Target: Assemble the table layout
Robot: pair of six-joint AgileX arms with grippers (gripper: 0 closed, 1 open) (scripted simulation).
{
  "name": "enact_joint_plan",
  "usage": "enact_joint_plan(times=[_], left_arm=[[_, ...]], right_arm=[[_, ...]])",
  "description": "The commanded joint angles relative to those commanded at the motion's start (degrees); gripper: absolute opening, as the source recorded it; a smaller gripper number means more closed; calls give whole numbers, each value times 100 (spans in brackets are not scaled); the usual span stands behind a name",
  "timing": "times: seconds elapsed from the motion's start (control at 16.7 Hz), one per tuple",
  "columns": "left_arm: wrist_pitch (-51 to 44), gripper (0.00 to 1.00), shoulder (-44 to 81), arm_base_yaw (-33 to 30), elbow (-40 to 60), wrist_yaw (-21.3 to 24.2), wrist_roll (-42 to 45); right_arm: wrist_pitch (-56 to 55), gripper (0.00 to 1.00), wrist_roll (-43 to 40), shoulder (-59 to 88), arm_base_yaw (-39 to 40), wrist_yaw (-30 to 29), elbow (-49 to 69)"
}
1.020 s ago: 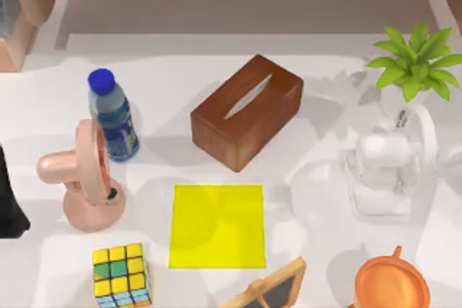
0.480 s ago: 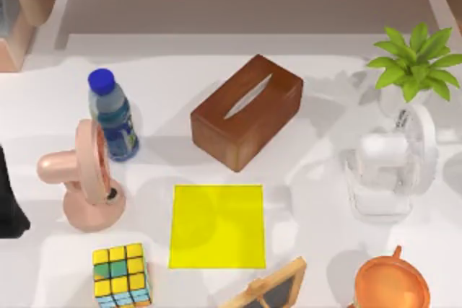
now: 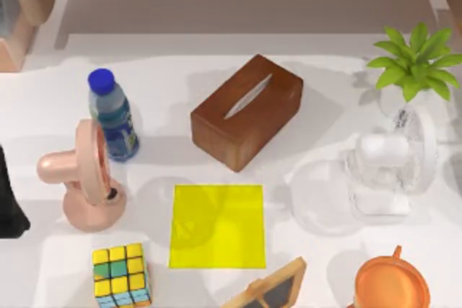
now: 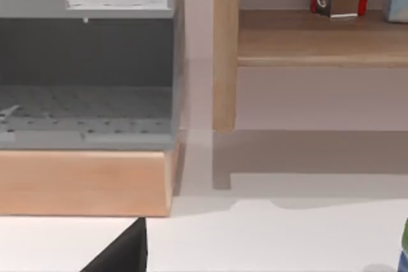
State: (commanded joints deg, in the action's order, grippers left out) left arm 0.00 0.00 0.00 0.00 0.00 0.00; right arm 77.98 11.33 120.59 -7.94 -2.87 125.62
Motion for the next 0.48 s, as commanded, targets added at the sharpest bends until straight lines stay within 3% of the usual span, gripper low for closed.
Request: enact_joint_plan(times=[0.48], left_arm=[[0, 100, 0, 0, 0, 0, 0]], right_arm=[[-362, 0, 1849, -593, 2613, -71, -1054]])
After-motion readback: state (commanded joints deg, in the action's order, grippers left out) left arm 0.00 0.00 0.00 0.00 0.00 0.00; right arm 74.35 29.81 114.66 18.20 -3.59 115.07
